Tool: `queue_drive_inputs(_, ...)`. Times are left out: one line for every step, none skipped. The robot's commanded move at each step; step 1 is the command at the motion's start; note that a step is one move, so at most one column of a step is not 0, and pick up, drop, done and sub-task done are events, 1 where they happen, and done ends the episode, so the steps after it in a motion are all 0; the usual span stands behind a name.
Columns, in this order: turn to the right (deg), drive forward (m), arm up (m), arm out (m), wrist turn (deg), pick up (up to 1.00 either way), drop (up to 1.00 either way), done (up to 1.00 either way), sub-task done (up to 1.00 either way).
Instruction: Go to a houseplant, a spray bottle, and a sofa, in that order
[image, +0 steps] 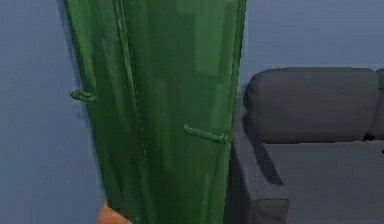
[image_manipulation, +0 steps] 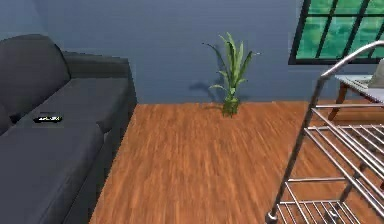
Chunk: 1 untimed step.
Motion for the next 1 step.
queue_drive_inputs(45.0,0.0,0.0,0.0,0.0,0.0,0.0,0.0,0.0)
